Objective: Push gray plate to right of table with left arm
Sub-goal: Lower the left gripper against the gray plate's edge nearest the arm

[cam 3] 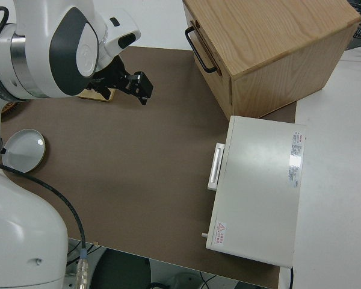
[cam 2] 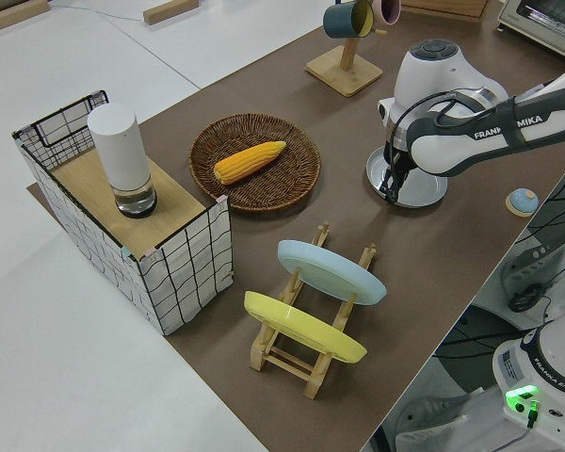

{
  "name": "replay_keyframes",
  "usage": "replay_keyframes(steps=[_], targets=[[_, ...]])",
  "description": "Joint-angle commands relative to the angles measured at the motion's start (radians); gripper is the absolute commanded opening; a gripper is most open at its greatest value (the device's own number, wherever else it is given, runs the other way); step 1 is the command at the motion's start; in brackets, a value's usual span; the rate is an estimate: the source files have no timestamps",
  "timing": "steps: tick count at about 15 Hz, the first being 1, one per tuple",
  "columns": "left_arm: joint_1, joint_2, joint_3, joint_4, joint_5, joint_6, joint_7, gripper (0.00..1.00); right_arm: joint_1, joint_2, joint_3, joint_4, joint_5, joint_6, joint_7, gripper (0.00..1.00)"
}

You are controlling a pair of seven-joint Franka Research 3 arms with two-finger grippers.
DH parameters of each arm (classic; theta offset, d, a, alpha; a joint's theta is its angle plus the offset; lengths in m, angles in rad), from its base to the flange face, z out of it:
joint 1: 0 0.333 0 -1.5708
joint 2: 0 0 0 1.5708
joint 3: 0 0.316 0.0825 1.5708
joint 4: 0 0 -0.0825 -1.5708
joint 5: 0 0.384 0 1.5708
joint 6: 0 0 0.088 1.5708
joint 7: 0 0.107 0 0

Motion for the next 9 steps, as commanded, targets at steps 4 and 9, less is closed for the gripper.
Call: replay_keyframes(steps=[4,9], targets=[[0.000,0.015,-0.001,-0.023,0.018,0.051,-0.013,0.00,0.006,0.006,-0.005,0.010,0.000,-0.011,-0.002,0.996],[-0.023,0.033,-0.015,-0.021,0.015,0.067,-0.052,0.00,0.006,0.006,-0.005,0.010,0.000,-0.011,-0.002,0.996]])
